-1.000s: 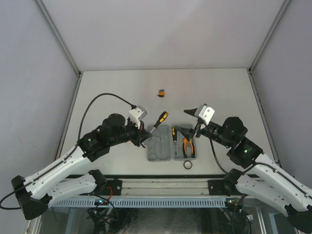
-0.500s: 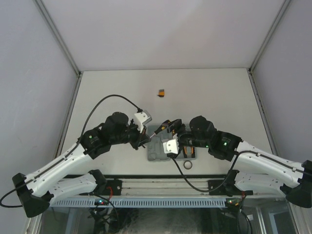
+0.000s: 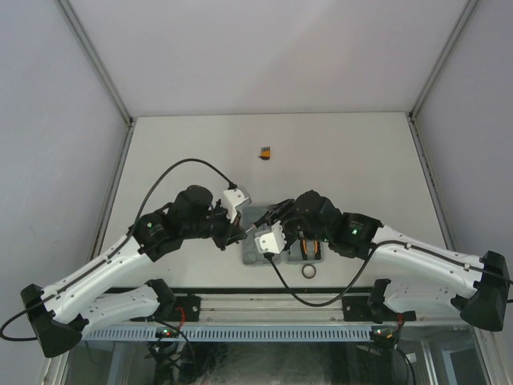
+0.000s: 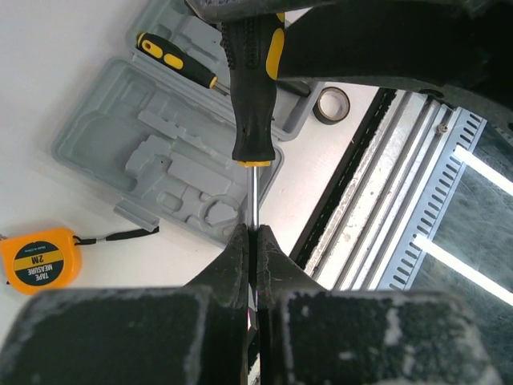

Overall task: Sort the tools into containers
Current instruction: Adjust the screwdriver.

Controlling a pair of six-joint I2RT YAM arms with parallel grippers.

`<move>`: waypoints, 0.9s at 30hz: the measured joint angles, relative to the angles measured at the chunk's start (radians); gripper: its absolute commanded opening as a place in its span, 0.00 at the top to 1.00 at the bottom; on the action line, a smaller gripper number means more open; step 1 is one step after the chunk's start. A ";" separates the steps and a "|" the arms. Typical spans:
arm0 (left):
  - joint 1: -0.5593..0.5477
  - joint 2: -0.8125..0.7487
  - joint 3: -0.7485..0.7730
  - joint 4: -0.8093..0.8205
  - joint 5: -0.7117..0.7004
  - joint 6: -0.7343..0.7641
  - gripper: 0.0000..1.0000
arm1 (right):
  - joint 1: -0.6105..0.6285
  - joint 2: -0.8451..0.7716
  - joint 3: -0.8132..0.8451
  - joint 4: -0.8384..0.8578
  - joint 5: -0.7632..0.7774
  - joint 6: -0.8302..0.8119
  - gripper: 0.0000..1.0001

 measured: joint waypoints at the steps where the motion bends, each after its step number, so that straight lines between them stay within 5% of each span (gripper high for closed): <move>1: 0.000 0.000 0.000 -0.003 0.003 0.000 0.96 | 0.002 0.004 0.000 -0.002 0.005 -0.003 0.63; 8: 0.002 0.002 0.000 -0.006 0.021 0.000 0.81 | 0.016 0.031 0.000 -0.023 0.053 -0.010 0.85; 11: 0.002 -0.003 0.000 -0.002 0.026 -0.003 0.65 | 0.019 0.033 0.000 -0.029 0.071 0.000 0.95; 16: 0.002 -0.041 0.000 0.007 0.024 -0.023 0.47 | 0.019 0.031 0.000 -0.037 0.104 0.067 1.00; 27: 0.002 -0.317 -0.046 0.158 -0.115 -0.190 0.35 | 0.023 -0.101 -0.168 0.075 0.196 0.581 1.00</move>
